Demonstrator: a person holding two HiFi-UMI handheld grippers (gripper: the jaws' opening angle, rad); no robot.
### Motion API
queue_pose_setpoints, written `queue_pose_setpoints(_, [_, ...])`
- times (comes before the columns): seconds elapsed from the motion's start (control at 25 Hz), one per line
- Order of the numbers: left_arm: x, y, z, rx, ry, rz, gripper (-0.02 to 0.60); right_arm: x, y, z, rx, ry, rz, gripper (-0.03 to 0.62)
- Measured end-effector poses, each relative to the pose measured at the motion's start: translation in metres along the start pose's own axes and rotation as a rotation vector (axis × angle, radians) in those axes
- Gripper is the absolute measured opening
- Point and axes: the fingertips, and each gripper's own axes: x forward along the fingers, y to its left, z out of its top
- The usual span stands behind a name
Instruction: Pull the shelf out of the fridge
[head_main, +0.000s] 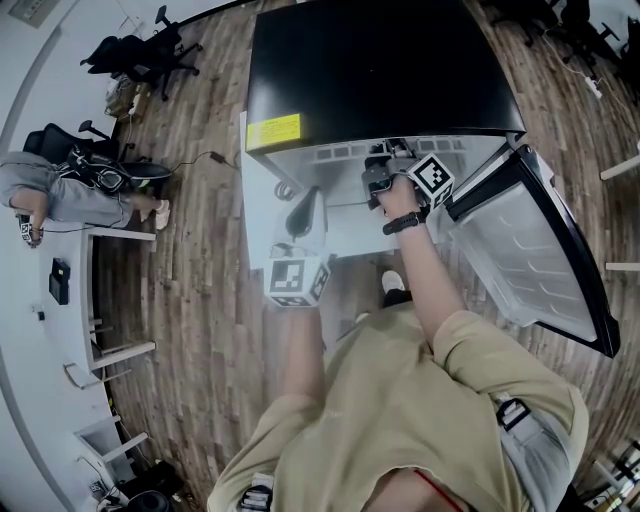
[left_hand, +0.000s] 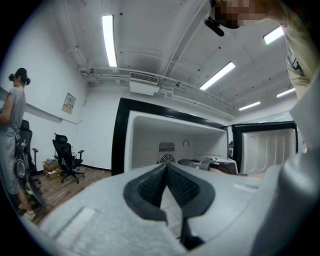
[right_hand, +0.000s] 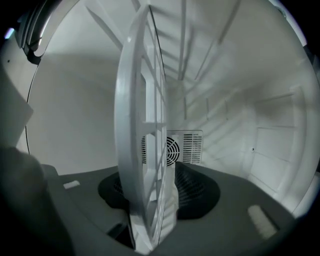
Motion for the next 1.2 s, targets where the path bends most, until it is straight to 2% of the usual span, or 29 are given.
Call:
queue_pose_setpoints(0.16, [-0.005, 0.005, 0.001, -0.009, -0.001, 0.009, 0.002, 0.000, 0.000, 0.002, -0.024, -0.021, -0.020, 0.147])
queue_pose_setpoints(0.28, [-0.007, 0.006, 0.001, -0.011, -0.005, 0.009, 0.002, -0.002, -0.002, 0.005, -0.004, -0.046, -0.030, 0.033])
queue_pose_setpoints(0.6, [-0.015, -0.001, 0.005, -0.007, -0.014, -0.006, 0.002, -0.006, -0.005, 0.006, 0.038, -0.055, -0.024, 0.031])
queue_pose_setpoints(0.96, [-0.028, 0.003, 0.004, -0.014, -0.018, -0.006, 0.002, -0.023, 0.000, 0.000, 0.027, -0.052, -0.017, 0.031])
queue_pose_setpoints(1.2, [-0.033, -0.006, 0.008, -0.016, -0.033, -0.034, 0.002, -0.038, 0.002, -0.005, 0.028, -0.058, -0.024, 0.031])
